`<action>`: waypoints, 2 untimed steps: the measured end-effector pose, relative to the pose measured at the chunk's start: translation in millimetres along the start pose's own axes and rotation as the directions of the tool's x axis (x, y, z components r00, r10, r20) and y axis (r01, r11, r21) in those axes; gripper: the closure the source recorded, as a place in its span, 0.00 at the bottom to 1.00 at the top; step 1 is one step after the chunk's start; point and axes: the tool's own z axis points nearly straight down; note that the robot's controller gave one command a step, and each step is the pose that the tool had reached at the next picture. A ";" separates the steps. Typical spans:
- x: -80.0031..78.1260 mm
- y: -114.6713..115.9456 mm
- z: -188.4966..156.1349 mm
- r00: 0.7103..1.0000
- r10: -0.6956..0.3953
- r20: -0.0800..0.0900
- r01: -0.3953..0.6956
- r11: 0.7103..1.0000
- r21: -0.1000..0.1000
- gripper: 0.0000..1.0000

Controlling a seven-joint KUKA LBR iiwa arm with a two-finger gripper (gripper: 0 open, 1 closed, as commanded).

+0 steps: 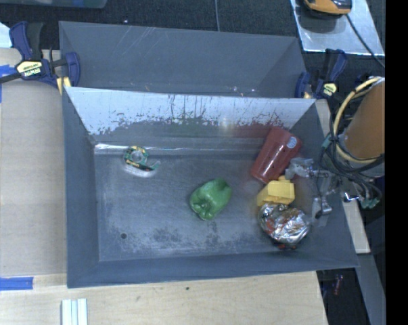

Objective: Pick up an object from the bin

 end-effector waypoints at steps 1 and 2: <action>-16.3 -3.4 32.5 0.960 -0.280 0.004 0.280 0.960 -0.001 0.00; 2.2 2.4 54.8 0.937 -0.349 0.025 0.349 0.937 0.014 0.00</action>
Offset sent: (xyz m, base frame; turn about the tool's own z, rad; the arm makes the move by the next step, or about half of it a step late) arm -0.0217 0.0002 -0.0808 -0.3632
